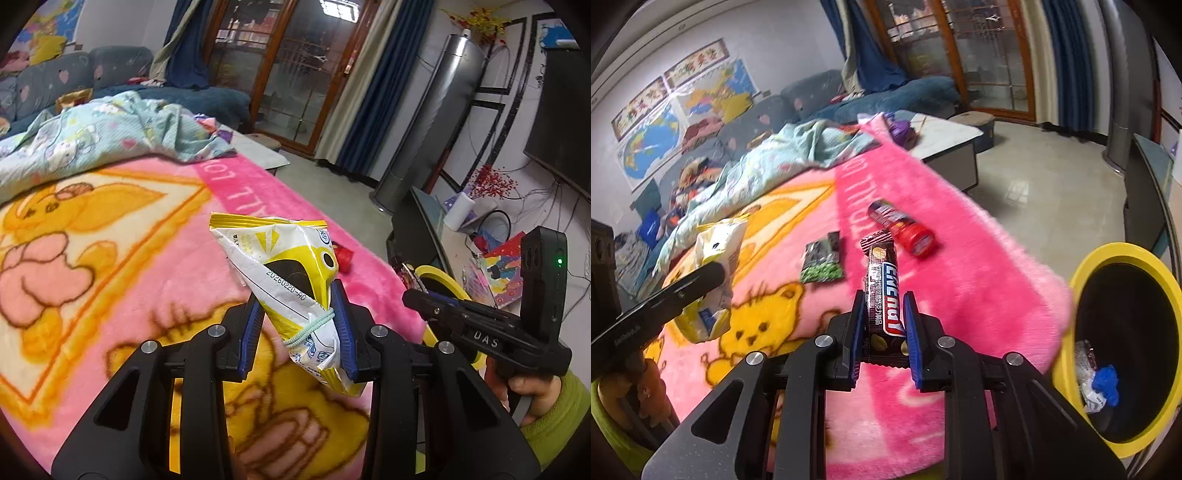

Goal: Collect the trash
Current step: 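Carry the yellow snack bag in the left gripper while the right gripper carries the chocolate bar to the bin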

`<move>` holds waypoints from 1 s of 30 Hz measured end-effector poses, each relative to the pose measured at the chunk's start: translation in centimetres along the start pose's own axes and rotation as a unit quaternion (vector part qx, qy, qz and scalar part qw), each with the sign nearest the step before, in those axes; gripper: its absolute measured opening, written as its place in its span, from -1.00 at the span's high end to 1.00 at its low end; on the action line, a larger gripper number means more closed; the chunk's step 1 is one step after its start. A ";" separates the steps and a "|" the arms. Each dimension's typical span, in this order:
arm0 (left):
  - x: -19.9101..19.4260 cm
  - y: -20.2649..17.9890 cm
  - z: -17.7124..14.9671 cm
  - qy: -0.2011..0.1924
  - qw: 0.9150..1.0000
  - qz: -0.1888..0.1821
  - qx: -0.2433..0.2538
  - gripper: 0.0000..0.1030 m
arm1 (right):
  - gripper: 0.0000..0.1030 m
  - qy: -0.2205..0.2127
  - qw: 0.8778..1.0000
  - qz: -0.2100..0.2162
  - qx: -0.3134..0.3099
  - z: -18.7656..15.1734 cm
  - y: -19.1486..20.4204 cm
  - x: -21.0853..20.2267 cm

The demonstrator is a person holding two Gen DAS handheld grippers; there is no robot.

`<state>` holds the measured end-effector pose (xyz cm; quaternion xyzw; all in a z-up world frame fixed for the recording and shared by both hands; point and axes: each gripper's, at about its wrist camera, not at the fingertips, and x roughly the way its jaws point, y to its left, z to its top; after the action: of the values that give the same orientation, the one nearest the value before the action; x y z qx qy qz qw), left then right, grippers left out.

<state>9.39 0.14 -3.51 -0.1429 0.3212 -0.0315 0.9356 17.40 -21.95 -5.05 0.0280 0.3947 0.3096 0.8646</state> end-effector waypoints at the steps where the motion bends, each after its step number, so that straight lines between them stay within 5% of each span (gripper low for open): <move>1: 0.0 -0.3 0.1 -0.002 1.000 -0.001 0.004 0.45 | 0.62 -0.005 1.000 -0.002 0.005 0.1 -0.4 -0.4; 30: 1.9 -9.0 0.8 -0.002 0.995 -0.056 0.083 0.45 | 0.62 -0.098 0.984 -0.089 0.120 0.8 -10.5 -6.7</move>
<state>11.70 -8.60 -1.48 -0.0824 0.3069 -0.1100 0.9418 19.99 -33.96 -3.13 0.1265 0.3437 0.1771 0.9135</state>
